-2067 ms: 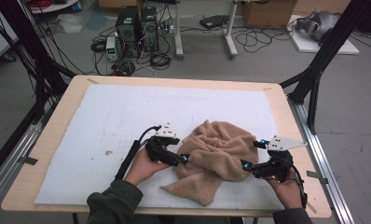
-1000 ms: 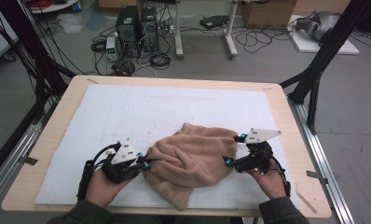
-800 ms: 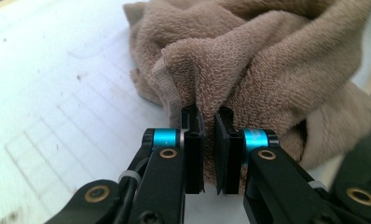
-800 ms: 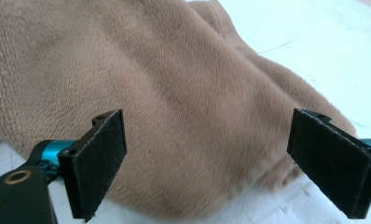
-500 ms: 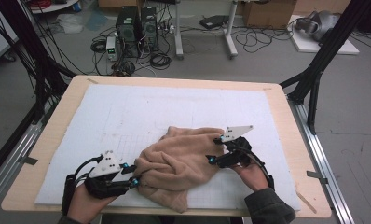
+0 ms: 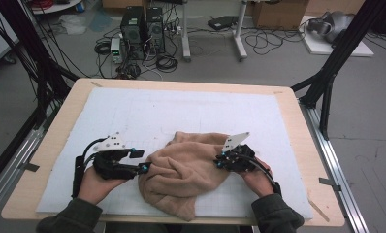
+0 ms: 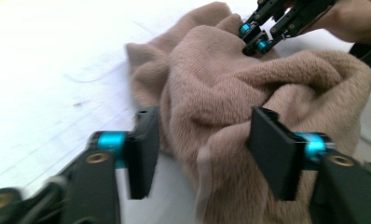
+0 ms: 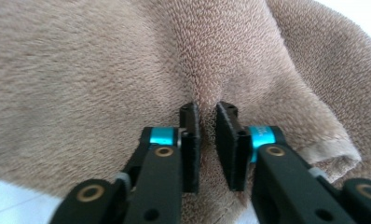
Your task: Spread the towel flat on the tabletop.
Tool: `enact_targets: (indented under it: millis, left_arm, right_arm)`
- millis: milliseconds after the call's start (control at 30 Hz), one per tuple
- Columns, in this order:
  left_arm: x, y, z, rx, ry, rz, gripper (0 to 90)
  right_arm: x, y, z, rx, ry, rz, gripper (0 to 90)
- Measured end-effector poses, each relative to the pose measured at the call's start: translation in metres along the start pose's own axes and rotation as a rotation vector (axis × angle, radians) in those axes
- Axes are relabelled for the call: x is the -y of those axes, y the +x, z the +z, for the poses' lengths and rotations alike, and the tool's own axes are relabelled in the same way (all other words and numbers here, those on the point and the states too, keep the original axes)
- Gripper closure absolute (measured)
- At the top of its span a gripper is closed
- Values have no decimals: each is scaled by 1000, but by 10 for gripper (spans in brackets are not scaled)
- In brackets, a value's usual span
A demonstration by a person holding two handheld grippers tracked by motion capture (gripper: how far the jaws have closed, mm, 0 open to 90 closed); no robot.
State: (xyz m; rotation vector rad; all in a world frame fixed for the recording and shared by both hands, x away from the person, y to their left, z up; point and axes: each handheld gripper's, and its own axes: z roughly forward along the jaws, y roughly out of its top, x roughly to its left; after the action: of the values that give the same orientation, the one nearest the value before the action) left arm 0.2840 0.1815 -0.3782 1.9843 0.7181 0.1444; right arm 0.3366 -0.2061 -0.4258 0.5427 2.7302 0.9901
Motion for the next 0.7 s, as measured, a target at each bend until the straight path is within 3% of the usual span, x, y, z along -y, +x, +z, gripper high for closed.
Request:
enact_targets:
  millis: [67,100,133,167,300,433,567,700]
  left_arm:
    - [1,4,11,31,9,-8,620]
    - [2,5,16,35,21,-11,759]
    - [3,5,18,42,26,-14,759]
    - [4,3,21,44,39,-8,832]
    - [11,-11,24,59,56,-1,852]
    - [20,-24,19,44,81,35,858]
    - [24,-32,7,46,60,36,854]
    - [15,-31,0,38,37,45,814]
  right_arm:
    - [0,1,-7,-10,-25,0,822]
    - [1,1,-17,-37,-62,12,822]
    - [1,1,-17,-37,-62,12,822]
    - [3,4,-26,-49,-88,15,822]
    - [6,10,-38,-59,-113,11,822]
    - [14,22,-53,-64,-126,10,826]
    - [26,41,-63,-90,-112,-17,828]
    - [33,47,-64,-100,-83,-22,828]
